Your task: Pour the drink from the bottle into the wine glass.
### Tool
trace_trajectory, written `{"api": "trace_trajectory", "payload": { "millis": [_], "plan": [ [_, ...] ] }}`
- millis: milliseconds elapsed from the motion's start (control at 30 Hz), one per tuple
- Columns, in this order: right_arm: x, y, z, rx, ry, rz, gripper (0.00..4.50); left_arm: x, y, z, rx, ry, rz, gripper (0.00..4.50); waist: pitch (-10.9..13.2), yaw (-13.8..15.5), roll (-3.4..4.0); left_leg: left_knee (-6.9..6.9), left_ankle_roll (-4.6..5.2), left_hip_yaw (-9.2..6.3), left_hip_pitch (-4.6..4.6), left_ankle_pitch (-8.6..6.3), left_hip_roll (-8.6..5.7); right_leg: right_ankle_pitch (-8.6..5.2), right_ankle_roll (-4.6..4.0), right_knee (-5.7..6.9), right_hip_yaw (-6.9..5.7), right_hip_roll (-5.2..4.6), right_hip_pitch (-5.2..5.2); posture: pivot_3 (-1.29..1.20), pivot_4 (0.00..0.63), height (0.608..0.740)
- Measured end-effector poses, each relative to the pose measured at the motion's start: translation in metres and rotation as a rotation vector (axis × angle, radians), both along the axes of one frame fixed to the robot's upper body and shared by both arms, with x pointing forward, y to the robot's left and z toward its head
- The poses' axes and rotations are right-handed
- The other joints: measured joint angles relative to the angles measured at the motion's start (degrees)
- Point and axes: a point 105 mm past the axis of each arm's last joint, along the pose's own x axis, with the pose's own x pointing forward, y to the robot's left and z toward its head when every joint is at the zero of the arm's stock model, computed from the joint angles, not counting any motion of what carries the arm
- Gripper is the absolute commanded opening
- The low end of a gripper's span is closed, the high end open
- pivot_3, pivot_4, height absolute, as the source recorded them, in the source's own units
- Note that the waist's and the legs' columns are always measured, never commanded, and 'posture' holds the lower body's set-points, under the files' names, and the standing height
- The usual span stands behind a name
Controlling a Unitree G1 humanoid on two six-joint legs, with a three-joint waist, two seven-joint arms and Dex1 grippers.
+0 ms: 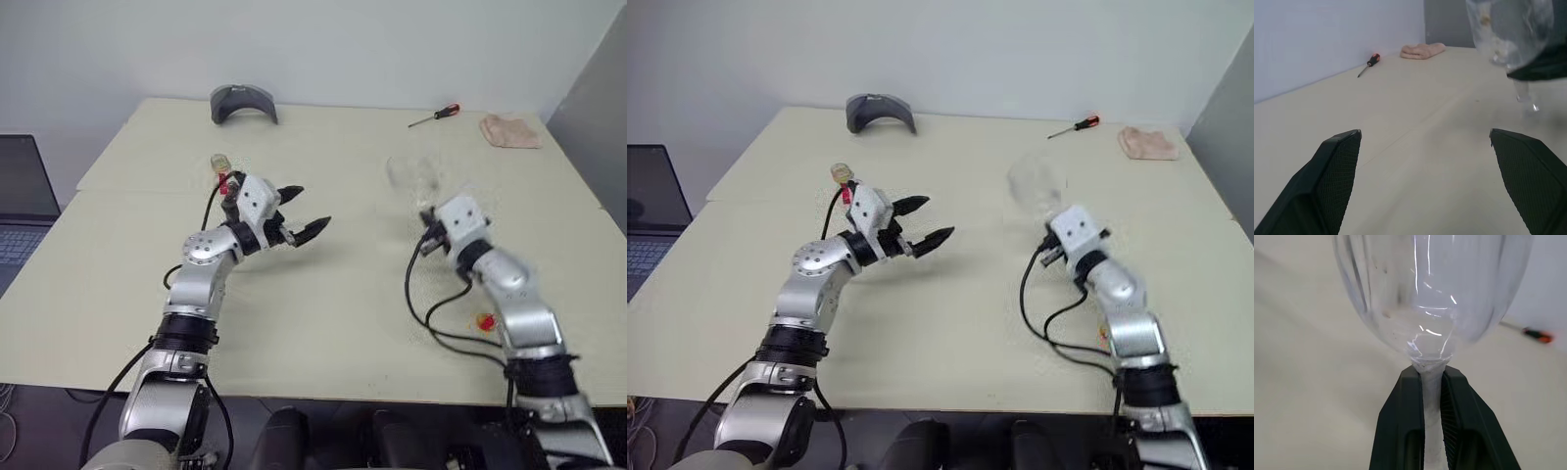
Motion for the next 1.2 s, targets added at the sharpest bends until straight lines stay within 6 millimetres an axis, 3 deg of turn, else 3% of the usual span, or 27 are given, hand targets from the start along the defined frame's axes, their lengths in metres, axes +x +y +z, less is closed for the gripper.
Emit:
{"api": "trace_trajectory", "payload": {
  "millis": [133, 400, 533, 767, 1167, 1200],
  "plan": [
    [0.006, 0.025, 0.009, 0.154, -0.047, 0.064, 0.17, -0.011, -0.009, 0.006, -0.001, 0.020, -0.096, 4.50, 0.00, -0.02, 0.00, 0.00, -0.01, -0.01, 0.01, 0.01, -0.01, 0.00, 0.00, -0.01, -0.01, 0.01, 0.01, 0.00, 0.150, 0.740],
    [0.031, 0.041, 0.003, 0.261, -0.063, 0.135, 0.17, -0.032, -0.018, 0.009, 0.070, 0.056, -0.252, 4.50, 0.01, -0.31, 0.01, -0.04, -0.03, -0.01, 0.05, 0.02, 0.05, -0.01, -0.01, -0.01, 0.00, 0.08, -0.01, 0.00, 0.150, 0.740],
    [0.043, 0.041, -0.004, 0.265, -0.069, 0.139, 0.17, -0.039, -0.016, 0.012, 0.106, 0.072, -0.287, 4.50, 0.01, -0.61, 0.01, -0.06, -0.03, -0.02, 0.05, 0.02, 0.05, -0.01, -0.01, -0.01, 0.00, 0.08, -0.01, 0.00, 0.150, 0.740],
    [0.044, 0.037, -0.017, 0.282, -0.058, 0.149, 0.17, -0.046, -0.017, 0.022, 0.109, 0.062, -0.300, 4.50, 0.02, -0.77, 0.03, -0.06, -0.03, -0.01, 0.06, 0.02, 0.06, -0.01, -0.01, 0.00, 0.02, 0.07, -0.01, 0.00, 0.150, 0.740],
    [0.037, 0.036, -0.012, 0.313, -0.067, 0.192, 4.33, -0.046, -0.013, 0.028, 0.098, 0.045, -0.275, 4.50, 0.02, -0.83, 0.03, -0.05, -0.03, -0.02, 0.06, 0.02, 0.06, -0.01, -0.01, 0.01, 0.02, 0.06, -0.01, 0.00, 0.150, 0.740],
    [0.036, 0.035, -0.012, 0.312, -0.069, 0.192, 4.46, -0.046, -0.013, 0.028, 0.098, 0.044, -0.275, 4.50, 0.02, -0.83, 0.03, -0.05, -0.02, -0.02, 0.06, 0.01, 0.06, -0.01, -0.01, 0.01, 0.02, 0.06, -0.01, 0.00, 0.150, 0.740]
  ]
}}
